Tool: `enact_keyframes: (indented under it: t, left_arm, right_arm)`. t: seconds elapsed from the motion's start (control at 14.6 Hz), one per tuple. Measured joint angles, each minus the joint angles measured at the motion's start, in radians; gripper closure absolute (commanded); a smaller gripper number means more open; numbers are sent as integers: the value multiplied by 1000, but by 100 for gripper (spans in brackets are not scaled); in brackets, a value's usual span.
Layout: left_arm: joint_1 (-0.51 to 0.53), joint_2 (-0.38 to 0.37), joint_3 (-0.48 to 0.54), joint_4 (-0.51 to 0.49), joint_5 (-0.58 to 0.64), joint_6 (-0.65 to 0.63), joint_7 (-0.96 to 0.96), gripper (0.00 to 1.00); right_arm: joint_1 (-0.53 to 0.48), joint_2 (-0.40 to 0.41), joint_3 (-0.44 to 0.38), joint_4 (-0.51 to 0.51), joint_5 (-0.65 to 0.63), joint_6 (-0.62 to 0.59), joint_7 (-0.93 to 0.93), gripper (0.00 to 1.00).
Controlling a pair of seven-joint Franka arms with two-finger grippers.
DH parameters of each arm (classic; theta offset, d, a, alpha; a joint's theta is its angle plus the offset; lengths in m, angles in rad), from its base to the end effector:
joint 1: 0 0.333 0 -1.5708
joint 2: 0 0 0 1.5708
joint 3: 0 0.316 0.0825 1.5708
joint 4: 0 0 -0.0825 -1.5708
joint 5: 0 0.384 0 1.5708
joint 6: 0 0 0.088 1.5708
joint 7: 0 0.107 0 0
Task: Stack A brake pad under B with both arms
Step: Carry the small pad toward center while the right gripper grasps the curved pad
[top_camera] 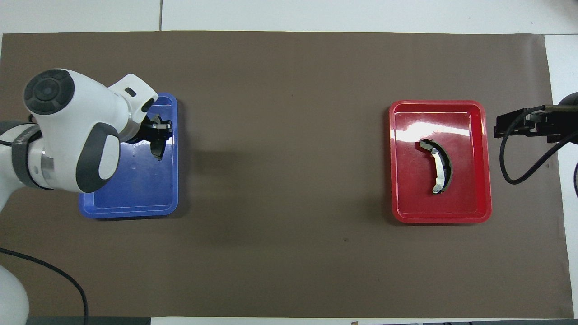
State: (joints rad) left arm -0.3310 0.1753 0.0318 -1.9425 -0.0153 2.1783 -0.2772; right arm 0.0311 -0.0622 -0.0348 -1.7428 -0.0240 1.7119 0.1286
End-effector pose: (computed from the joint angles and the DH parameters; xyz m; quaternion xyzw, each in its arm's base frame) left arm 0.5744 -0.1785 0.3991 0.9995 -0.0071 0.0280 0.0121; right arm 0.5447 -0.0048 0.5892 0.9977 -0.0646 0.0163 0.0098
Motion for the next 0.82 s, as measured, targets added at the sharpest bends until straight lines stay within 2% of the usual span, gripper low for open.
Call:
enact_keyframes:
  t: [0.21,0.34,0.69,0.75,0.82]
  left_arm:
    - [-135,37,-3,0,-23,85,-153,99]
    - [-212,85,-3,13,-26,128,-253,99]
    - [-323,215,-3,91,-27,198,-359,90]
    - [-341,233,-3,95,-27,210,-364,79]
    - [-355,249,-3,98,-27,220,-367,49]
  right_arm:
    - [0,5,0,-128,9,124,-4,0]
    - [0,43,0,-182,16,217,-37,0]
    - [0,129,0,-420,51,592,-146,0]
    - [-1,138,0,-450,56,624,-161,0]
    - [-2,145,0,-468,58,640,-175,0]
